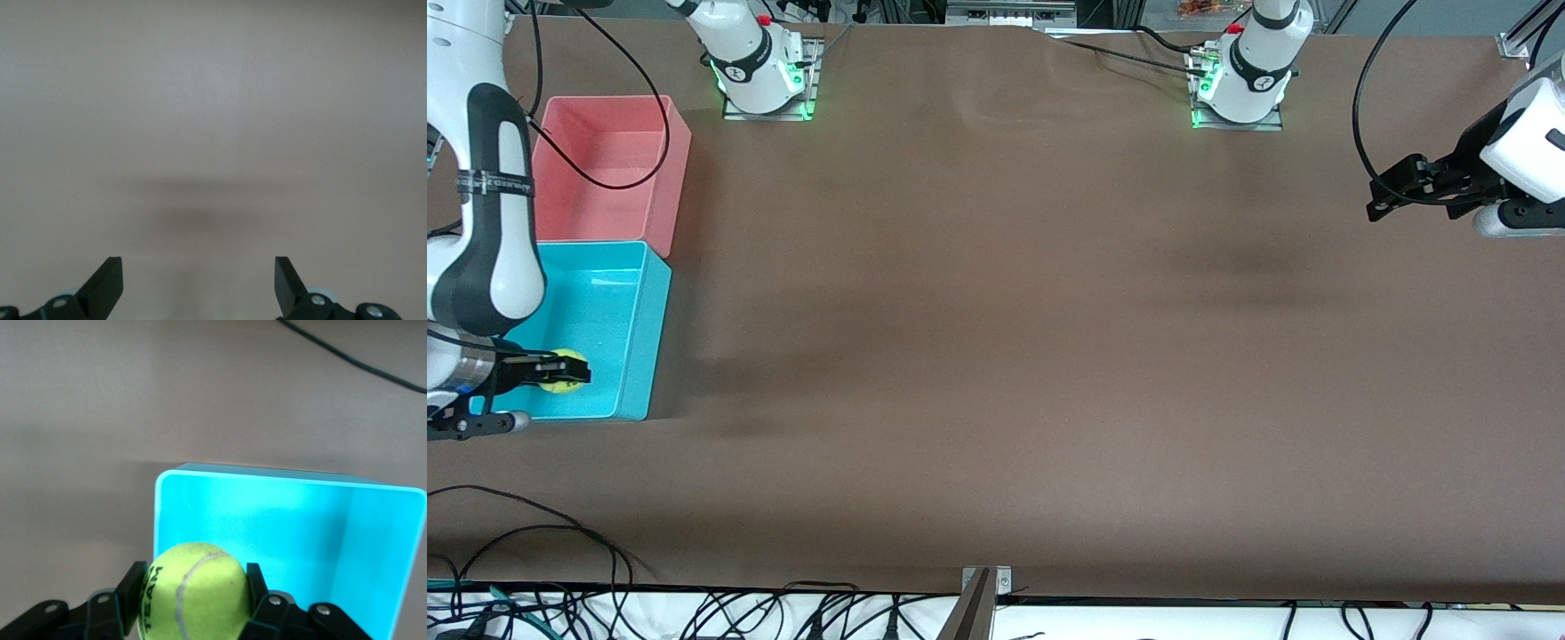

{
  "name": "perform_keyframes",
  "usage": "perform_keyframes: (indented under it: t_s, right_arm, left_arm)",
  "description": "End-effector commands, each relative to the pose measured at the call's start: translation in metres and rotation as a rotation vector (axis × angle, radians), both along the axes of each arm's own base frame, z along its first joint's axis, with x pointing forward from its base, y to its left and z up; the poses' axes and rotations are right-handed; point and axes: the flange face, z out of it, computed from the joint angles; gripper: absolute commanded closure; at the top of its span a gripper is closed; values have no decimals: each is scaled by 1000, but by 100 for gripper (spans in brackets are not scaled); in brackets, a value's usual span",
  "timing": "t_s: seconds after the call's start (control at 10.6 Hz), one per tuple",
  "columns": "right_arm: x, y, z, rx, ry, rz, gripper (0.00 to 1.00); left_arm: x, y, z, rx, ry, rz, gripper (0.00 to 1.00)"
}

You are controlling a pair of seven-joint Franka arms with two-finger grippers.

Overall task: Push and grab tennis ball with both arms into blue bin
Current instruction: 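Lift the ball with the right gripper and carry it over the blue bin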

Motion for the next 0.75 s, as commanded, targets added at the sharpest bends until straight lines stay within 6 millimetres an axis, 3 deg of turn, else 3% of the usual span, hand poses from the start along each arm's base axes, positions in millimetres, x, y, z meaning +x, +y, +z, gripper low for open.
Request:
perform_keyframes:
  t_s: [0.0, 0.09, 0.19, 0.28, 0.47, 0.56, 0.66]
  right_arm:
    - [-16, -24, 20, 25, 27, -14, 76]
    - [-21, -26, 13, 36, 53, 20, 92]
    - [-37, -31, 7, 52, 74, 30, 100]
    - [-59, -32, 5, 66, 77, 18, 100]
    - [-109, -48, -31, 58, 89, -10, 100]
    - [-136, -46, -48, 47, 46, -9, 100]
    - [-148, -52, -55, 32, 19, -15, 100]
  left_arm:
    - [2, 2, 3, -6, 10, 10, 0]
    - [2, 2, 3, -6, 8, 10, 0]
    - [2, 2, 3, -6, 10, 10, 0]
    - [2, 1, 3, -9, 10, 10, 0]
    - [-2, -3, 2, -12, 35, 4, 0]
    - [-2, -4, 5, -14, 30, 4, 0]
    - [-2, -4, 5, -12, 29, 3, 0]
